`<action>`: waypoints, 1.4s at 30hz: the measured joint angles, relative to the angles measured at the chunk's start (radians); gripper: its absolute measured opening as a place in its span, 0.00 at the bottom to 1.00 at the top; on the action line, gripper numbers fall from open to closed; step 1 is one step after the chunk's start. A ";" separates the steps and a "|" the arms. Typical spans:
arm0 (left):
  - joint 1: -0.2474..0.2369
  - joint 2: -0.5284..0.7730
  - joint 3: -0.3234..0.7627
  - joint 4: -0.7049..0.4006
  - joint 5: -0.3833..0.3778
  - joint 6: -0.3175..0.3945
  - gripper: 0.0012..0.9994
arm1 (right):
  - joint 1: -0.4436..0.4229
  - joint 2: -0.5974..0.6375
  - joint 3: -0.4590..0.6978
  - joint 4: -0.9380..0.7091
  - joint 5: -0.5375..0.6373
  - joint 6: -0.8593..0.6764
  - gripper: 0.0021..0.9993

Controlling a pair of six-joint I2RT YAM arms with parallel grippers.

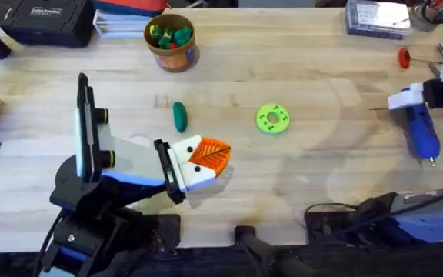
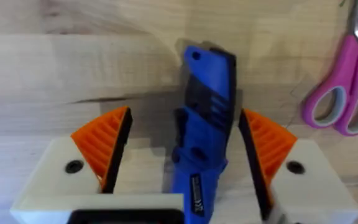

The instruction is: Pick up the gripper from the table and insert it into the empty holder that is missing its gripper. Then pick up a screw, insert it into the mounting hole, and use the screwdriver to tighten it. Finally, clean up the table by picking up the vegetable and placing it into the bucket.

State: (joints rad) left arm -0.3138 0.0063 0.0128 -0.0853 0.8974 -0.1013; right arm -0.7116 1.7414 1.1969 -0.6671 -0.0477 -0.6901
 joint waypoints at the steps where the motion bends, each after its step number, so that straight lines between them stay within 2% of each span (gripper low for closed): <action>1: 0.000 0.000 0.000 0.000 0.000 0.000 0.00 | 0.000 0.004 0.000 0.011 0.002 -0.002 0.99; 14: 0.000 0.000 0.000 0.000 0.000 0.000 0.00 | -0.024 0.065 0.000 0.046 0.025 -0.014 0.99; 17: 0.000 0.000 0.000 0.000 0.000 0.000 0.00 | -0.024 0.068 0.000 0.066 0.025 -0.014 0.96; 19: 0.000 0.000 0.000 0.000 0.000 0.000 0.00 | -0.024 0.074 0.000 0.067 0.021 -0.014 0.89; 23: 0.000 0.000 0.000 0.000 0.000 0.000 0.00 | -0.024 0.078 0.000 0.066 0.009 -0.014 0.71; 27: 0.000 0.000 0.000 0.000 0.000 0.000 0.00 | -0.024 0.080 0.000 0.076 0.014 -0.019 0.41; 31: 0.000 0.000 0.000 0.000 0.000 0.000 0.00 | -0.024 0.082 0.000 0.079 0.022 -0.024 0.06; 33: 0.000 0.000 0.000 0.000 0.000 0.000 0.00 | -0.024 0.082 0.000 0.069 0.023 -0.017 0.02; 38: 0.000 0.000 0.000 0.000 0.000 0.000 0.00 | -0.021 0.078 0.001 0.045 0.025 0.005 0.02; 42: 0.000 0.000 0.000 0.000 0.000 0.000 0.00 | -0.013 0.048 -0.009 0.027 0.025 0.087 0.02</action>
State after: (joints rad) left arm -0.3138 0.0063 0.0128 -0.0853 0.8974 -0.1013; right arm -0.7246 1.7898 1.1879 -0.6406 -0.0231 -0.6032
